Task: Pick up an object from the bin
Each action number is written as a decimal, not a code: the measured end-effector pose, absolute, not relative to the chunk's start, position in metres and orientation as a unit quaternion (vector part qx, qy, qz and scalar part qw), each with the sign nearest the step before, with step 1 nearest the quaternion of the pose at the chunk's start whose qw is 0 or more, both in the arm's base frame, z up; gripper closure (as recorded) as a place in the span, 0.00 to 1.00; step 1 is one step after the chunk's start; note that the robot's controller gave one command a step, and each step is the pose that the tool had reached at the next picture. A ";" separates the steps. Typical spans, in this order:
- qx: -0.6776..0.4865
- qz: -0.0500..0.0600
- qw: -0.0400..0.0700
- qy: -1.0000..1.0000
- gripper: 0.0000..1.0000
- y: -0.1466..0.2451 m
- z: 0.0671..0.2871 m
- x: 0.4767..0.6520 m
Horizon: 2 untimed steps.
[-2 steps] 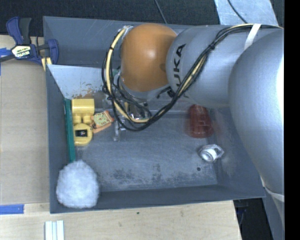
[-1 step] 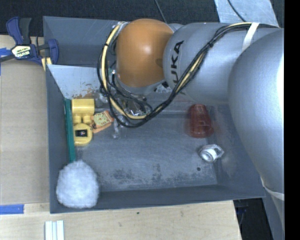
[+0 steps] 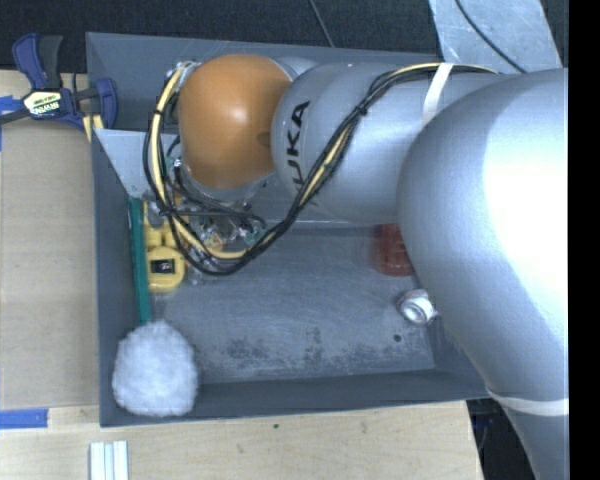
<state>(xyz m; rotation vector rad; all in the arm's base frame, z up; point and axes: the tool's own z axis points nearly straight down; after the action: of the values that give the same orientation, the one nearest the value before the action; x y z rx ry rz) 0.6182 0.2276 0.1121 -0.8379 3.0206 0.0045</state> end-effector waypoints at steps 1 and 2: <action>0.022 0.006 0.010 1.000 0.00 0.228 0.088 0.619; -0.263 0.005 -0.002 0.965 1.00 0.239 0.084 0.620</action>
Offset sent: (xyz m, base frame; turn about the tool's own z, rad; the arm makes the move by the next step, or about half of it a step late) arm 0.0043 0.0117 -0.0421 -0.4703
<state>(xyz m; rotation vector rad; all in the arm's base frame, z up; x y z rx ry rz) 0.6196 0.2392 0.0844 -0.8282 3.0343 0.0148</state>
